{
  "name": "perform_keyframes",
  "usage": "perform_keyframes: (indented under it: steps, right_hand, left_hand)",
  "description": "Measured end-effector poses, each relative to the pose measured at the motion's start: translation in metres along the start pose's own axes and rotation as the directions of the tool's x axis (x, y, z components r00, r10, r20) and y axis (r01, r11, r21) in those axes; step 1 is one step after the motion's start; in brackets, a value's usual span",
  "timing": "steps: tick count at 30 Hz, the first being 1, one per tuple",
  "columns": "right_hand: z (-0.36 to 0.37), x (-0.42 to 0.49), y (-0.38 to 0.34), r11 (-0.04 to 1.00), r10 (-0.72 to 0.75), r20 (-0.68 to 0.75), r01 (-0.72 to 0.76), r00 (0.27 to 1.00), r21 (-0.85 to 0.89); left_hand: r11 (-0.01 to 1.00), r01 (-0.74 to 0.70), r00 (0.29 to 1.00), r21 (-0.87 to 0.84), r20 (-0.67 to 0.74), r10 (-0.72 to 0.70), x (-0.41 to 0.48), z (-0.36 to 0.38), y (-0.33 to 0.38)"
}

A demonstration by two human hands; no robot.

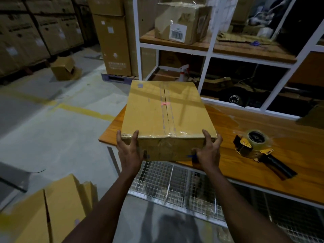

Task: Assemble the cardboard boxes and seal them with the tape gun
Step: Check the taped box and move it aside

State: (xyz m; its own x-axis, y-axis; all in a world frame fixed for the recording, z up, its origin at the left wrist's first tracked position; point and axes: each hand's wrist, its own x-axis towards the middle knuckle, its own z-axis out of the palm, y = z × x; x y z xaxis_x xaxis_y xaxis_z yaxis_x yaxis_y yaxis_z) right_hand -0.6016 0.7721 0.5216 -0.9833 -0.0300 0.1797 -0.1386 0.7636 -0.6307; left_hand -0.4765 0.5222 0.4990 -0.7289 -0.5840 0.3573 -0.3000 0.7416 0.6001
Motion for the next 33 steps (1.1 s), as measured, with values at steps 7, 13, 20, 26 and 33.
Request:
perform_keyframes:
  steps: [7,13,20,26,33]
  right_hand:
    - [-0.041,-0.013,0.032,0.999,0.038,-0.079,-0.036,0.996,0.02]
    - [-0.113,-0.006,0.069,0.998,0.002,-0.235,0.014,0.972,0.065]
    - [-0.225,0.012,0.143,0.991,0.087,-0.461,-0.03,0.883,0.13]
    - [-0.328,0.006,0.241,0.98,0.2,-0.604,-0.17,0.771,0.108]
    - [-0.41,-0.028,0.358,0.937,0.323,-0.695,-0.32,0.642,0.141]
  left_hand:
    - [0.986,-0.137,0.986,0.092,-0.088,0.145,-0.024,0.0,0.039]
    - [0.964,-0.264,0.937,0.043,-0.224,0.267,-0.039,0.006,0.12]
    - [0.874,-0.481,0.848,-0.065,-0.29,0.445,-0.043,0.043,0.257]
    - [0.789,-0.576,0.817,-0.215,-0.199,0.542,-0.074,0.112,0.387]
    - [0.723,-0.61,0.745,-0.325,0.078,0.663,-0.146,0.191,0.507]
